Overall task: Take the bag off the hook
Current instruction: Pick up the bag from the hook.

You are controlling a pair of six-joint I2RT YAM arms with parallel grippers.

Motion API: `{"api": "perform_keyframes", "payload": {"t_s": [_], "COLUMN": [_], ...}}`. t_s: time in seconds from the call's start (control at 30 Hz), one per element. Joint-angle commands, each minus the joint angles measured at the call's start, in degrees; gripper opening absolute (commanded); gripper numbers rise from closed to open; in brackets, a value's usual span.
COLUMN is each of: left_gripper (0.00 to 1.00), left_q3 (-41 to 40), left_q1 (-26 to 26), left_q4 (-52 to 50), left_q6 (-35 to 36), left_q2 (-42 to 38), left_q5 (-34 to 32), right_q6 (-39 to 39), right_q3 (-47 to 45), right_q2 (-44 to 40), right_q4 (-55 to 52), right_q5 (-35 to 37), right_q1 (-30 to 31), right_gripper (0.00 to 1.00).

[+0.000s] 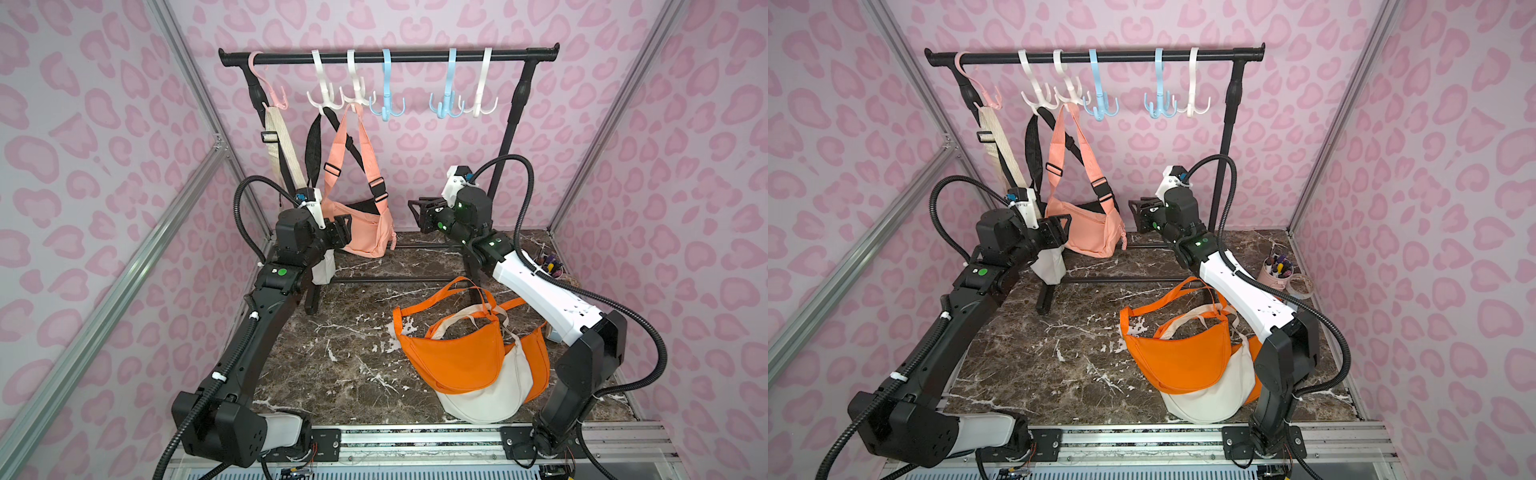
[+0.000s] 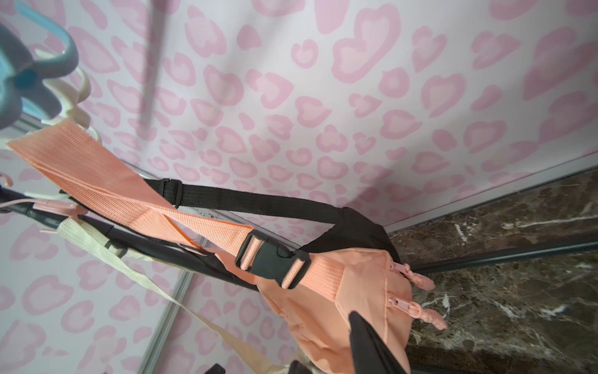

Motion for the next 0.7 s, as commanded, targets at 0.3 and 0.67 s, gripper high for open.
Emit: {"api": "perform_keyframes", "payload": {"t_s": [0.3, 0.67], "left_gripper": [0.67, 0.71], "left_q3": [4.8, 3.0], "left_q1": [0.4, 1.6], "left_q4": [11.4, 18.6], "left_q6": [7.6, 12.9], "left_q2": [5.0, 7.8], "left_q5": [-4.7, -7.9], "right_q6": [-5.5, -7.1], "right_q3": [8.1, 15.0], "right_q2": [10.5, 18.6], "right_q4": [11.8, 14.1], "right_q5": [-10.8, -13.8], "right_q1": [-0.1, -0.4], "right_gripper": [0.44, 0.48]}}
